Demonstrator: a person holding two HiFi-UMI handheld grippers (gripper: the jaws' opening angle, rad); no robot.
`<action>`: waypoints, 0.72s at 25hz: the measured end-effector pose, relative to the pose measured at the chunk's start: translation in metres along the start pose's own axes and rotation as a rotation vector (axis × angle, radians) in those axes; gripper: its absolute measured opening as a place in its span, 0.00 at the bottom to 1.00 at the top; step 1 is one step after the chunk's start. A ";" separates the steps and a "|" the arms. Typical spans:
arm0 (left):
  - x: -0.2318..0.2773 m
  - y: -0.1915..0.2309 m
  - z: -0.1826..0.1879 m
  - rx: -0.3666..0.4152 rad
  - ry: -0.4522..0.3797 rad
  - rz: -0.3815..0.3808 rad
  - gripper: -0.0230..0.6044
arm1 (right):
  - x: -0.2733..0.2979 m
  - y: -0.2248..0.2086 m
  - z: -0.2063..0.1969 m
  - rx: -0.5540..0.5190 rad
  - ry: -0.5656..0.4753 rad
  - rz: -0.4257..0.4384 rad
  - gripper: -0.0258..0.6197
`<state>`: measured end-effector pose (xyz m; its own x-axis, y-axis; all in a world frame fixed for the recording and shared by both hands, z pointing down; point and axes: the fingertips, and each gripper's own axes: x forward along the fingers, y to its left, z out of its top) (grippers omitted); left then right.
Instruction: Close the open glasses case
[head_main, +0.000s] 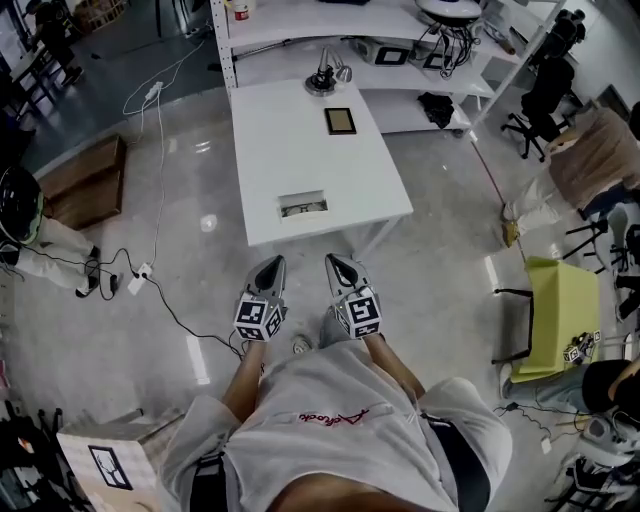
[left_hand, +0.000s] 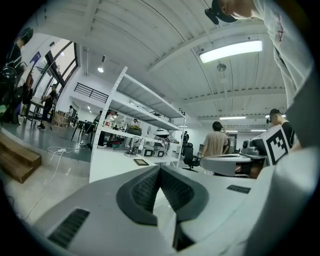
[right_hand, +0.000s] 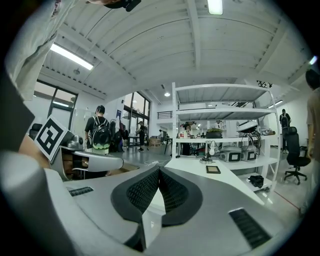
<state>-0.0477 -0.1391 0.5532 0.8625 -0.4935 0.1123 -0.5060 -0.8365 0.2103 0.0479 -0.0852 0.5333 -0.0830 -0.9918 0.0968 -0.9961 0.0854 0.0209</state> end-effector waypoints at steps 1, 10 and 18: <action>0.002 0.001 -0.003 -0.004 0.006 0.001 0.05 | 0.003 -0.001 -0.001 0.003 0.002 0.003 0.07; 0.040 0.007 -0.004 -0.019 0.035 0.040 0.05 | 0.033 -0.036 0.001 0.010 0.019 0.048 0.07; 0.072 0.038 -0.016 -0.047 0.064 0.104 0.05 | 0.070 -0.065 -0.021 0.039 0.077 0.068 0.07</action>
<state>-0.0044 -0.2020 0.5851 0.8048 -0.5596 0.1976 -0.5932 -0.7687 0.2392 0.1078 -0.1578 0.5596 -0.1491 -0.9736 0.1729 -0.9888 0.1467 -0.0266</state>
